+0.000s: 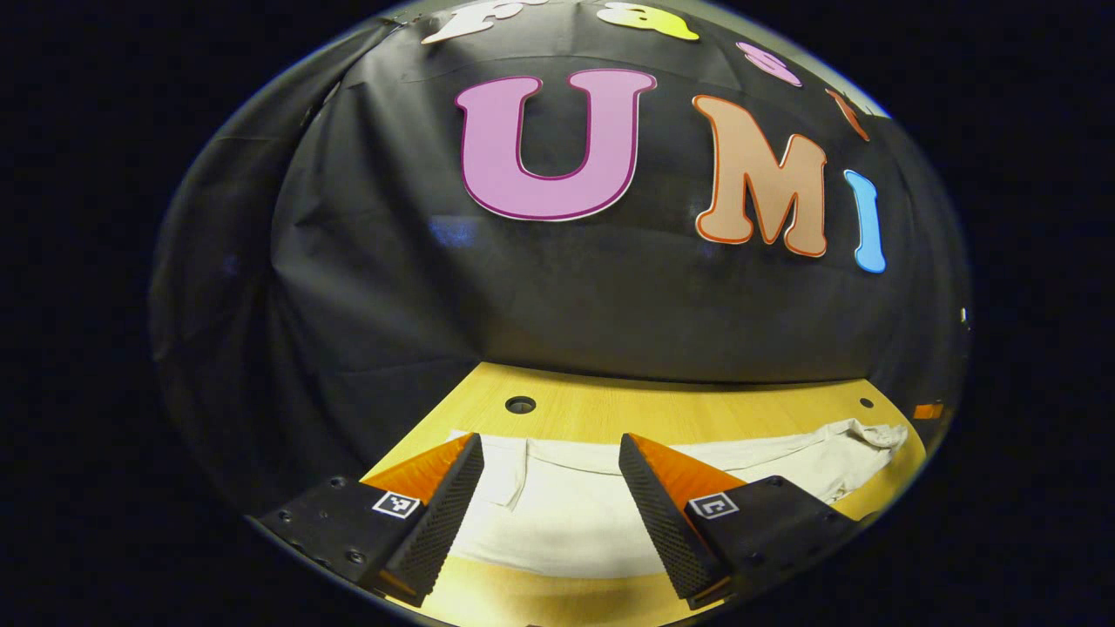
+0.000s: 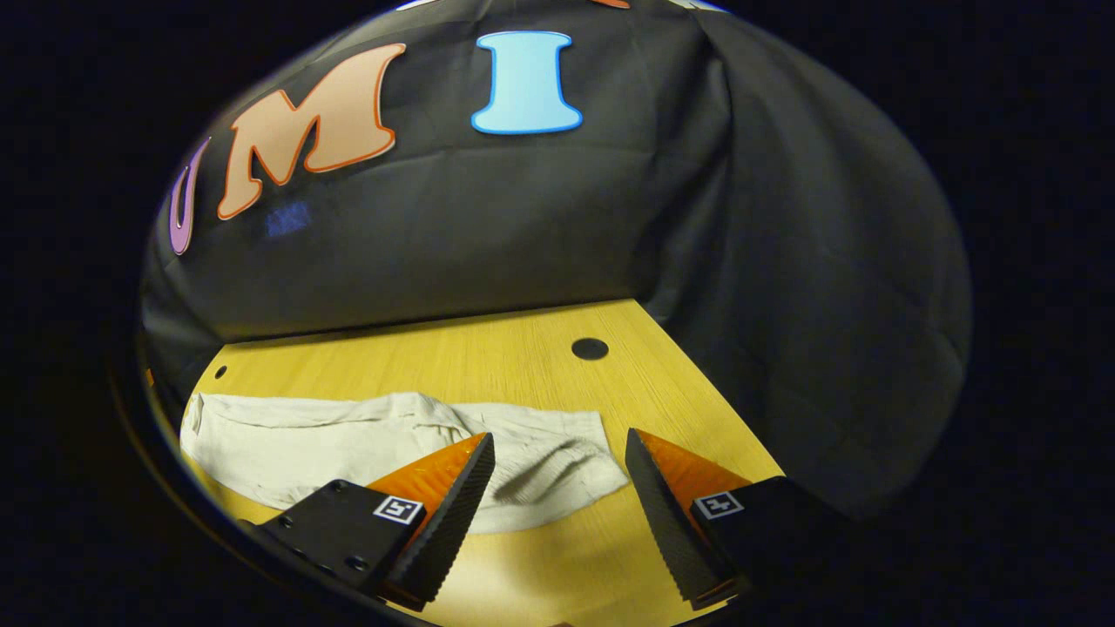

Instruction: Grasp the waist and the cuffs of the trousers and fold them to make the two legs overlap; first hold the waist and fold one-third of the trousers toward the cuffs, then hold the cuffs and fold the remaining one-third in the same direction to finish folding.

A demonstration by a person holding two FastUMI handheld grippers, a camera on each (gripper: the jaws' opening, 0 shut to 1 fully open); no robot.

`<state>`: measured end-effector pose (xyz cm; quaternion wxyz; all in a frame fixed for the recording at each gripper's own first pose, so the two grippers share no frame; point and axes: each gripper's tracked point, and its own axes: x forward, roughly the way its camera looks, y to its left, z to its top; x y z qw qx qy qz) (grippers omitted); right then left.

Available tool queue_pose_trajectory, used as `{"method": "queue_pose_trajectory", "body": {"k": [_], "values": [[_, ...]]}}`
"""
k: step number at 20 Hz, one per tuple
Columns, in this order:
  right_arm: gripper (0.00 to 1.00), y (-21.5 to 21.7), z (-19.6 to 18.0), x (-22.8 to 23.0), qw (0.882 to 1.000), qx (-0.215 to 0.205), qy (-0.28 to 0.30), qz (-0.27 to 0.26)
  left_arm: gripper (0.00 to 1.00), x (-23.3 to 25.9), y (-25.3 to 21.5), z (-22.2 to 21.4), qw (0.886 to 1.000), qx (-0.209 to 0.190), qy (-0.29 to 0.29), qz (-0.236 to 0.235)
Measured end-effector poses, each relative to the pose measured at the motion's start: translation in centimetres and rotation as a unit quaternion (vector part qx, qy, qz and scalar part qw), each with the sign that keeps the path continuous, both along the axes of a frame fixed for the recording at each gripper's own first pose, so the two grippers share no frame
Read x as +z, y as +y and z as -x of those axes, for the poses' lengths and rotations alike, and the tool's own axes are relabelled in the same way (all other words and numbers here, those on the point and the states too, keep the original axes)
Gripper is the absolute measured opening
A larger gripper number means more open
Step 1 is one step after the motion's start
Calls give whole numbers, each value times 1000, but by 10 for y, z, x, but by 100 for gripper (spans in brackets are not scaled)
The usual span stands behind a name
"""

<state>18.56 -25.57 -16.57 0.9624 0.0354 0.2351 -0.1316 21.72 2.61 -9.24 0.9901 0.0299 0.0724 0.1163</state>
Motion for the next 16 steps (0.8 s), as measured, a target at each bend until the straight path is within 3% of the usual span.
{"method": "queue_pose_trajectory", "body": {"k": [7,8,9,10,11,15,16], "values": [[97,-29,0,-58,996,-13,38,-83,95,1,-27,39,999,51,-13,1],[91,-31,-3,-64,994,-14,40,-98,96,4,-30,42,998,54,-15,-6],[96,-34,-6,-67,992,-16,40,-115,96,7,-32,45,998,59,-17,-12],[90,-31,-8,-71,990,-15,42,-135,95,8,-34,47,998,61,-18,-14],[94,-30,-11,-75,987,-16,44,-154,95,10,-37,49,998,63,-18,-16],[93,-28,-20,-93,980,-22,49,-193,95,12,-49,51,997,69,-18,-24],[75,-23,-22,-97,977,-23,51,-204,95,10,-54,51,997,66,-16,-22]]}}
